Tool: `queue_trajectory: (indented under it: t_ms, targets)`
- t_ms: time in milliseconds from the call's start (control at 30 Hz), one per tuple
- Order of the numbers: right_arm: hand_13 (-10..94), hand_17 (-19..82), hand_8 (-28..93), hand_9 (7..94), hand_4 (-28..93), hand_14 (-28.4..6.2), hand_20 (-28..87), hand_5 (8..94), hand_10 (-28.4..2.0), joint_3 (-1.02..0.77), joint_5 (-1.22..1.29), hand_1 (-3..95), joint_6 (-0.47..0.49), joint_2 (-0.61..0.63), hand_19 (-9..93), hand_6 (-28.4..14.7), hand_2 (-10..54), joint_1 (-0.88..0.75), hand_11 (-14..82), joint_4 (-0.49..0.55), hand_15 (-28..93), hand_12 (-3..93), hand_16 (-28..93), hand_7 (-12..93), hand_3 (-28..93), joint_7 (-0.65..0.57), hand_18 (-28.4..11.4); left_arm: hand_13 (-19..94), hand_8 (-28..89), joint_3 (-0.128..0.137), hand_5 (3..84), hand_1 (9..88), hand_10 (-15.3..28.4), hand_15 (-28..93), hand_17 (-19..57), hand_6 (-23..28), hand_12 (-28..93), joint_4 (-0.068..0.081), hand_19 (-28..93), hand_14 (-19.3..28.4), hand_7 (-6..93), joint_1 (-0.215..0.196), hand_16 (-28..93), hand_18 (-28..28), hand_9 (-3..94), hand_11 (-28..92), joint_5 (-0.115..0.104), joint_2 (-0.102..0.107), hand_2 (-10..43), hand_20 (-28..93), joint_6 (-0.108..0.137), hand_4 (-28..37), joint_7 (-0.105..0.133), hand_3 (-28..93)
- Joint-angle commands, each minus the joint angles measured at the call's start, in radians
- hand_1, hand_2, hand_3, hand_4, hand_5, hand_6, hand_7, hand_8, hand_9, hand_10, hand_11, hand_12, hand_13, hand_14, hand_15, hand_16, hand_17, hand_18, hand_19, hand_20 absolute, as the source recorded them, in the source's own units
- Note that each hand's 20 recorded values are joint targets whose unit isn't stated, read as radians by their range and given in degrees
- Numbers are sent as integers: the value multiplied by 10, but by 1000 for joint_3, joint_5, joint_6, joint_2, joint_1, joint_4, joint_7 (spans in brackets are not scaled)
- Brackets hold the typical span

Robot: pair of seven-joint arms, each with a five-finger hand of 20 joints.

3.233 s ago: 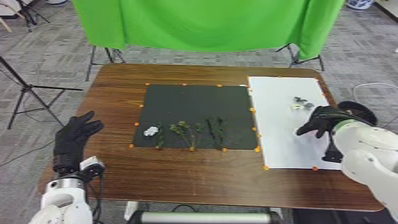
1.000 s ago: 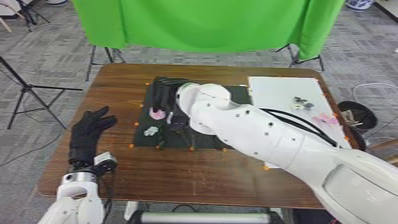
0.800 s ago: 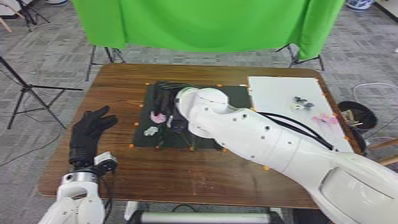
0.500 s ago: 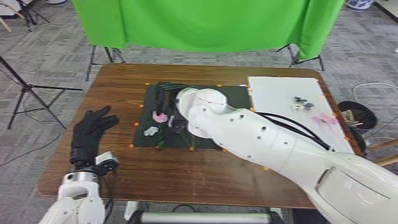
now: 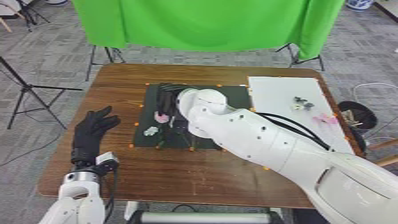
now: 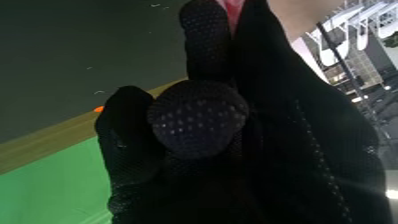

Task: Arrange flowers

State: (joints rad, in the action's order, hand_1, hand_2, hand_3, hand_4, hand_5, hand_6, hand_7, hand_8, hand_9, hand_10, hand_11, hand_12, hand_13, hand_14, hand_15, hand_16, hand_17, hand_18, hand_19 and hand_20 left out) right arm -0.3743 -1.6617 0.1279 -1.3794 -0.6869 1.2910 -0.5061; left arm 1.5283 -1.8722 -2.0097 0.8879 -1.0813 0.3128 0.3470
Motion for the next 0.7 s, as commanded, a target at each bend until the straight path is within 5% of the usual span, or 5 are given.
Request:
queue_trajectory:
  t_ms: [33, 533, 700]
  targets:
    - [937, 690, 2, 851, -157, -16, 505, 695, -115, 4, 1, 536, -19, 7, 932, 20, -67, 1, 143, 14, 598, 221, 279, 183, 619, -4, -115, 459, -82, -2, 532, 167, 154, 251, 107, 37, 87, -2, 82, 174, 129, 1, -60, 100, 558, 206, 0, 1, 101, 157, -14, -283, -15, 677]
    - [937, 691, -57, 815, -163, -17, 512, 611, -137, -5, -8, 474, -7, 24, 932, 33, -73, 8, 153, 38, 597, 160, 282, 184, 678, -15, -116, 460, -82, 1, 532, 171, 152, 252, 107, 37, 86, -5, 83, 174, 129, -6, -61, 101, 559, 207, 0, -3, 101, 157, -12, -283, -16, 673]
    - [937, 684, -121, 787, -153, -19, 511, 589, -143, -47, -52, 443, 28, 141, 932, 34, -74, 45, 144, 189, 585, 153, 286, 178, 694, 1, -118, 459, -82, 10, 532, 171, 152, 253, 107, 37, 86, -8, 83, 175, 130, -16, -60, 101, 559, 208, 3, -4, 101, 157, -10, -283, -26, 672]
